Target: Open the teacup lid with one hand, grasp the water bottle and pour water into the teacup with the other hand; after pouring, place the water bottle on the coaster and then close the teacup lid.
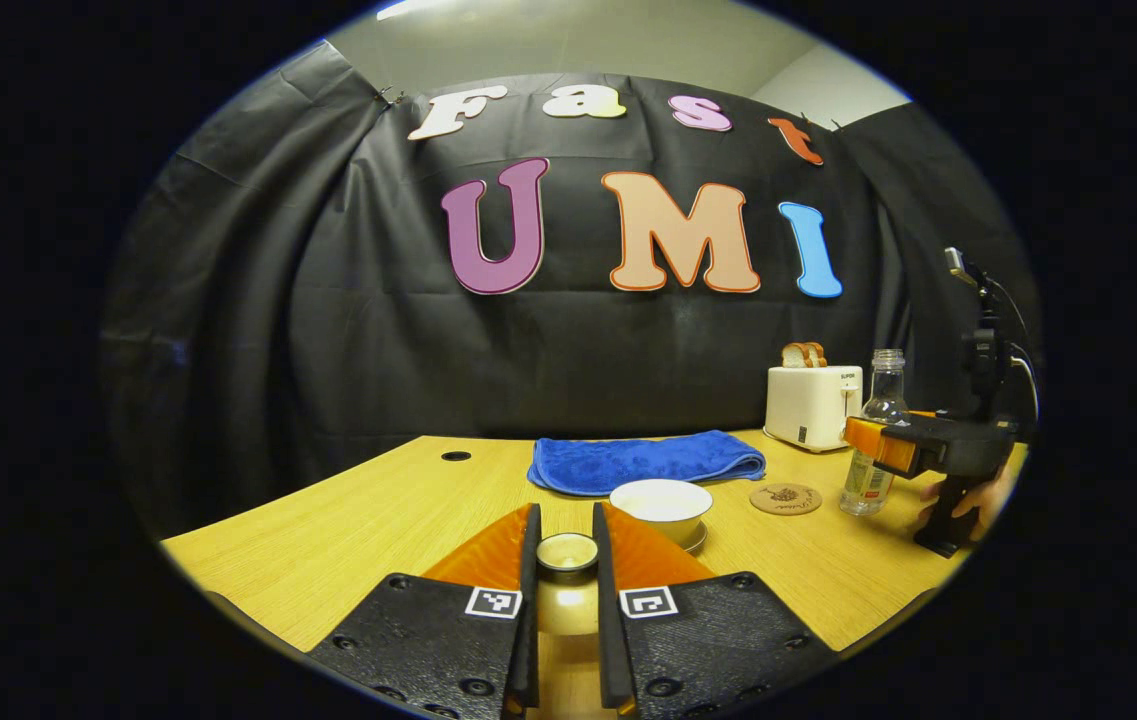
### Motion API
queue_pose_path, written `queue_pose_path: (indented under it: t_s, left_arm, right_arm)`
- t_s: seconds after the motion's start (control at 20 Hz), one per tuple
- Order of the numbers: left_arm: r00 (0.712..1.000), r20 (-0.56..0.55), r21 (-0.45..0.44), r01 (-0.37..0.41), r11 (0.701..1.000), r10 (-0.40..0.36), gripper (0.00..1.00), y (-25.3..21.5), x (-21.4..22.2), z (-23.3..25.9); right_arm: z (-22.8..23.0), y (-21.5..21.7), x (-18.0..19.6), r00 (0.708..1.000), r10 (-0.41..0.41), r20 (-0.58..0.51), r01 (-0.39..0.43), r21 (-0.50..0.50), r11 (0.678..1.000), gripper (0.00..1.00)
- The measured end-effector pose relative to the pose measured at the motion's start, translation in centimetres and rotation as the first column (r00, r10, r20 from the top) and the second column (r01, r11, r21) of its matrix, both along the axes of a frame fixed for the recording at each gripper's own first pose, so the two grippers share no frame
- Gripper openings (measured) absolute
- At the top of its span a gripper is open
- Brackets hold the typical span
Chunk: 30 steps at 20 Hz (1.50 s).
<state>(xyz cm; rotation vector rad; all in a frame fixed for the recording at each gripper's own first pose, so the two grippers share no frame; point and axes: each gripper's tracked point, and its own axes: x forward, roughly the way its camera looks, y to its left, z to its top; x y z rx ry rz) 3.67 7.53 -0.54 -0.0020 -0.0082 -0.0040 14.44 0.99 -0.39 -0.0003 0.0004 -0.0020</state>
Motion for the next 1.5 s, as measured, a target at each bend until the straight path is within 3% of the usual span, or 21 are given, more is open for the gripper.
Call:
queue_pose_path:
  t_s: [0.1,0.2,0.4,0.7,0.95,1.05,1.2,1.45,1.5]
  left_arm:
    - [1.0,0.0,0.0,0.0,1.0,0.0,0.21,0.1,-0.1,0.0]
    - [1.0,0.0,0.0,0.0,1.0,0.0,0.21,0.0,0.0,-0.1]
    - [1.0,0.001,0.001,0.001,1.0,-0.001,0.21,0.1,-0.1,0.0]
    - [1.0,0.001,0.0,0.001,1.0,-0.001,0.21,0.1,0.0,0.0]
    - [1.0,0.001,0.0,0.017,1.0,-0.017,0.21,0.0,-0.2,0.0]
    - [1.0,0.0,0.001,0.011,1.0,-0.011,0.21,0.4,0.1,0.1]
    - [1.0,-0.003,0.0,-0.024,1.0,0.024,0.21,2.0,0.2,0.0]
    - [0.997,-0.005,-0.002,-0.077,0.997,0.077,0.21,4.6,0.1,-0.1]
    - [0.997,-0.006,-0.001,-0.082,0.997,0.082,0.21,4.7,0.1,-0.1]
  right_arm:
    - [0.1,-0.1,-0.3,1.0,-0.004,-0.004,0.004,-0.001,1.0,0.82]
    - [0.1,0.0,-0.3,1.0,-0.002,-0.006,0.002,-0.002,1.0,0.82]
    - [-0.1,0.9,0.0,0.999,0.04,-0.008,-0.04,0.0,0.999,0.68]
    - [0.1,2.1,0.1,0.999,0.041,-0.006,-0.041,-0.049,0.998,0.69]
    - [0.3,5.5,0.9,0.998,0.066,0.013,-0.06,-0.251,0.966,0.69]
    - [0.3,7.0,1.2,0.996,0.081,0.023,-0.066,-0.377,0.924,0.68]
    - [-0.5,9.3,1.3,0.994,0.107,0.022,-0.076,-0.558,0.826,0.67]
    - [-2.5,13.4,1.7,0.985,0.172,-0.035,-0.126,-0.82,0.558,0.67]
    - [-2.9,13.7,1.7,0.983,0.178,-0.042,-0.131,-0.843,0.521,0.67]
